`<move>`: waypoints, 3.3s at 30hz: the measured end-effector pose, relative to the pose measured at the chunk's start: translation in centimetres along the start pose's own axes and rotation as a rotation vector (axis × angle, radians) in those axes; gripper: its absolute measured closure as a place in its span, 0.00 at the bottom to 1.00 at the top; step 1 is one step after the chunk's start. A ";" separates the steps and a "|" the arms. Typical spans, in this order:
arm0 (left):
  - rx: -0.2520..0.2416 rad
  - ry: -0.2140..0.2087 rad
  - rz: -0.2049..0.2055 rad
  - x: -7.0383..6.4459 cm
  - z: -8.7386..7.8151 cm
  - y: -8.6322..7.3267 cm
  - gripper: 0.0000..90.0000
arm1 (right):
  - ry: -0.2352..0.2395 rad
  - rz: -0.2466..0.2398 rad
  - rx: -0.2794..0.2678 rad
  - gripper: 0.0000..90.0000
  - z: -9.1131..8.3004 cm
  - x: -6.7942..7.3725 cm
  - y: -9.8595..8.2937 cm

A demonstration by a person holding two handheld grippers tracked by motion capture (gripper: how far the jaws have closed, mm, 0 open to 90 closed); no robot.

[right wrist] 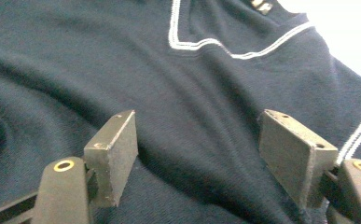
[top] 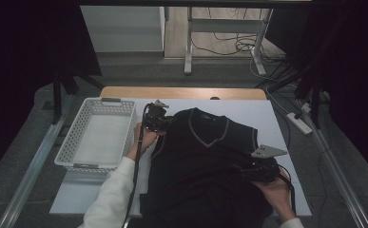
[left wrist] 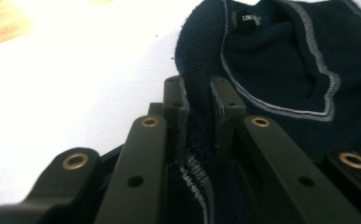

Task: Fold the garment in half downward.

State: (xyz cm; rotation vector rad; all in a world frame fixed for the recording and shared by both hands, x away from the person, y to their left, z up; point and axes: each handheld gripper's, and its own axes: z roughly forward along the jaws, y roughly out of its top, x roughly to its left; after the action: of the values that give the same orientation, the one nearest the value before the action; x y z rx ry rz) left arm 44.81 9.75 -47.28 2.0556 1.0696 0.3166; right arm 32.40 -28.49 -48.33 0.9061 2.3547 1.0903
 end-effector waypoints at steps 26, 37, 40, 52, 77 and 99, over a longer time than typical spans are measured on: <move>-0.028 -0.019 0.012 -0.5 -0.8 0.2 0.86 | -0.152 0.192 0.038 0.32 2.8 -8.0 2.7; -0.031 -0.024 0.010 -0.6 -1.0 0.2 0.86 | -0.187 0.202 0.081 0.32 5.1 -10.6 3.5; -0.031 -0.025 0.011 -0.7 -1.1 0.2 0.86 | -0.192 0.206 0.082 0.32 5.6 -11.1 3.7; -0.032 -0.029 0.005 -0.5 -1.3 -0.1 0.86 | -0.216 0.234 0.118 0.32 7.3 -13.1 3.6; -0.034 -0.020 0.012 -0.7 -1.6 -0.4 0.86 | -0.139 0.248 0.166 0.79 9.4 -14.7 2.4; -0.129 -0.004 -0.013 0.8 -4.1 0.4 0.86 | -0.221 0.202 -0.045 0.83 3.9 -13.3 5.0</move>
State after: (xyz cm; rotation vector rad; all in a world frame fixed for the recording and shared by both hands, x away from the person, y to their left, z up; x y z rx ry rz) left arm 43.36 12.43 -44.35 1.9333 1.0327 0.3650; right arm 46.11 -33.19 -45.87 1.2024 2.0871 1.0526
